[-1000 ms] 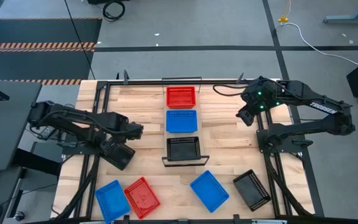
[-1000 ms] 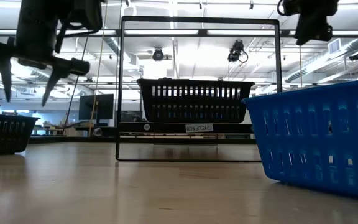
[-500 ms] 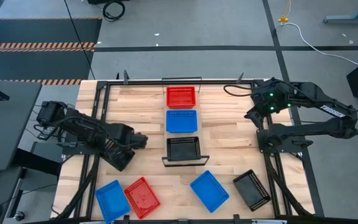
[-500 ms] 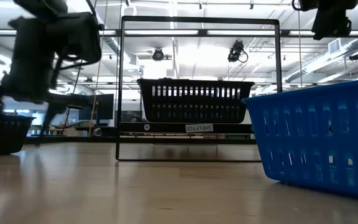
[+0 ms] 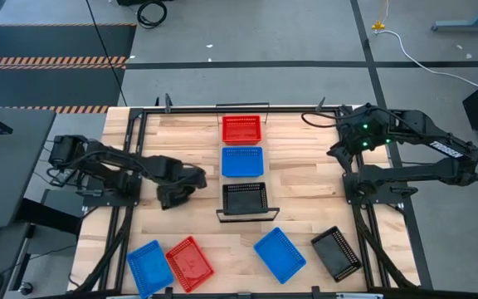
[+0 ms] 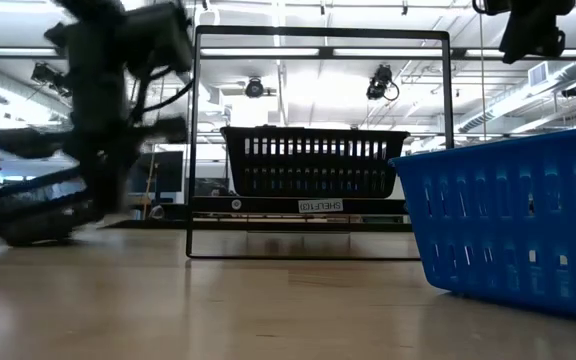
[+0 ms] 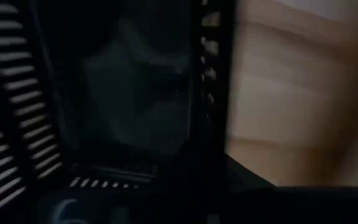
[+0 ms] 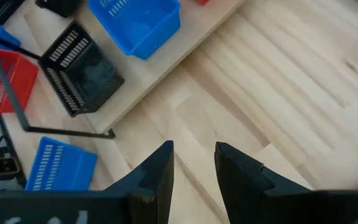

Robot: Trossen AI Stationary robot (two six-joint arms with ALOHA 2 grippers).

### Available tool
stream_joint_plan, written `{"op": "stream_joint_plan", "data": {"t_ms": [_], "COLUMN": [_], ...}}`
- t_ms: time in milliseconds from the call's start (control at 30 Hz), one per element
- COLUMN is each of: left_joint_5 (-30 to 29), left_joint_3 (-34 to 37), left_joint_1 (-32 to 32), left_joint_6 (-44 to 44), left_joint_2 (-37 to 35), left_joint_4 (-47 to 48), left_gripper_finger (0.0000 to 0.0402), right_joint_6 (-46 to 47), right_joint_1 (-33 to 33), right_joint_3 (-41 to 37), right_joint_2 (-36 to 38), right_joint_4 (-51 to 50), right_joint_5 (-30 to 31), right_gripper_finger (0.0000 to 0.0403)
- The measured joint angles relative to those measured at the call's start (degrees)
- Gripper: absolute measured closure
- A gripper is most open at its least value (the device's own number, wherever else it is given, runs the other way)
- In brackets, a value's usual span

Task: Stack baskets on shelf by color
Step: Stack the left black bin on the black bin on the shelf

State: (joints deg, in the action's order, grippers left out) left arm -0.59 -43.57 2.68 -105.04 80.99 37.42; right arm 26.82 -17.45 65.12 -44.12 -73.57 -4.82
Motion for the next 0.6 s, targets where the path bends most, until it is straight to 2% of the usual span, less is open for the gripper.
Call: {"op": "stream_joint_plan", "data": {"t_ms": [133,233,367,500,600], "left_joint_5": [-0.1,-0.4,-6.0,-8.6,-7.0], "left_joint_3": [-7.6,-15.6,-26.6,-35.1,-39.2], "left_joint_1": [0.0,0.0,0.2,0.5,0.2], "left_joint_6": [12.4,24.0,43.9,65.1,73.7], "left_joint_2": [0.0,0.0,0.0,0.0,0.5], "left_joint_4": [5.2,14.0,26.2,27.4,26.4], "left_gripper_finger": [0.0396,0.0397,0.0398,0.0399,0.04], "right_joint_6": [-1.0,0.0,3.0,7.1,9.0], "right_joint_1": [0.0,0.0,0.0,0.0,0.0], "right_joint_3": [0.0,0.0,0.0,0.0,0.0], "right_joint_2": [0.0,-0.2,-0.2,-0.2,-0.2], "right_joint_4": [1.1,1.1,1.6,2.1,4.2], "right_joint_5": [1.6,2.3,3.0,7.0,9.0], "right_gripper_finger": [0.0281,0.0281,0.0281,0.0281,0.0281]}}
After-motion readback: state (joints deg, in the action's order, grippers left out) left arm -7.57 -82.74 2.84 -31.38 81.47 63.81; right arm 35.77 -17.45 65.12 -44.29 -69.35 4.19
